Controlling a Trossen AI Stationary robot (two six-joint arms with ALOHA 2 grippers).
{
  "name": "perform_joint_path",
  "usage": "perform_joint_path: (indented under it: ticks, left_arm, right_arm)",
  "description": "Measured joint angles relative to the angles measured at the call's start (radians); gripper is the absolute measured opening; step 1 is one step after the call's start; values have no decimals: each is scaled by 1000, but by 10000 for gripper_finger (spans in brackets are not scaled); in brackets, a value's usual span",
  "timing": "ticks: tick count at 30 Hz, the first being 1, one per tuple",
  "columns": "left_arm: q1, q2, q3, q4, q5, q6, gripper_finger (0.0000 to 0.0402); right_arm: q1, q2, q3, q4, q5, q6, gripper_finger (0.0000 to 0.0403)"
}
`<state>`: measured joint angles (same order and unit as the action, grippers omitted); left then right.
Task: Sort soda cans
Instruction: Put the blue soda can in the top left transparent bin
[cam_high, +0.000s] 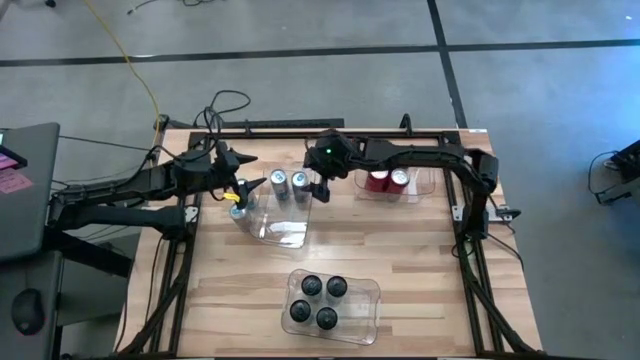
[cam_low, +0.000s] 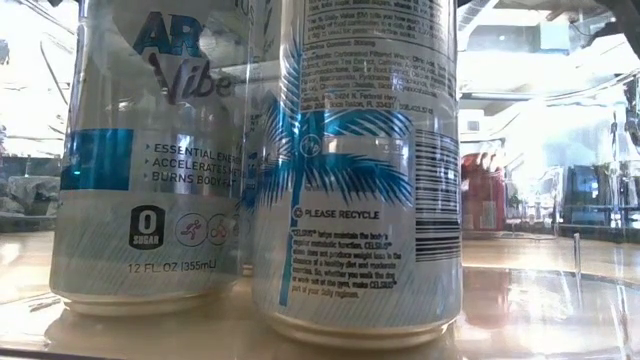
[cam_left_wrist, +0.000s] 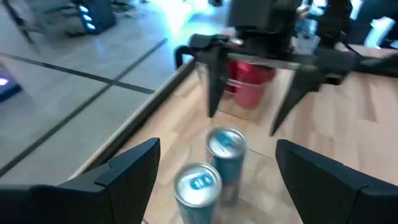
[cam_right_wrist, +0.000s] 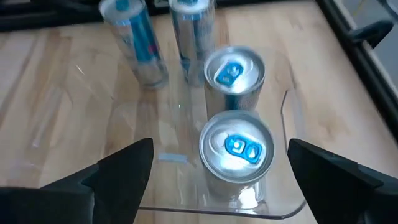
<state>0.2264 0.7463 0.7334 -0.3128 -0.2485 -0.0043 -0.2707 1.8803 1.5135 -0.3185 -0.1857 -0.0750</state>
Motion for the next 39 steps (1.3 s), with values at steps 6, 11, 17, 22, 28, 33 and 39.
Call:
perform_joint_path:
  ticks: [6, 11, 17, 22, 28, 33, 39]
  left_arm:
    - [0, 0, 0, -34, -93, -1, 316]
    - [0, -1, 1, -108, -92, 29, 316]
    - [0, -1, 94, -422, -92, -80, 316]
    - [0, -1, 124, -531, -93, -164, 316]
    - [25, 49, 97, -547, -92, -231, 316]
    - [62, 122, 94, -563, -91, -240, 316]
    - [110, 189, 93, -565, -48, -225, 316]
  right_arm:
    - [10, -57, 0, -4, 0, 6, 389]
    - [24, -101, 0, -31, 0, 0, 389]
    - [51, -153, -66, -41, 0, 13, 388]
    - [77, -183, -180, 40, 0, 43, 388]
    - [90, -221, -283, 185, 1, 77, 388]
    - [105, -262, -354, 312, 1, 94, 388]
    - [107, -308, -375, 313, 1, 94, 388]
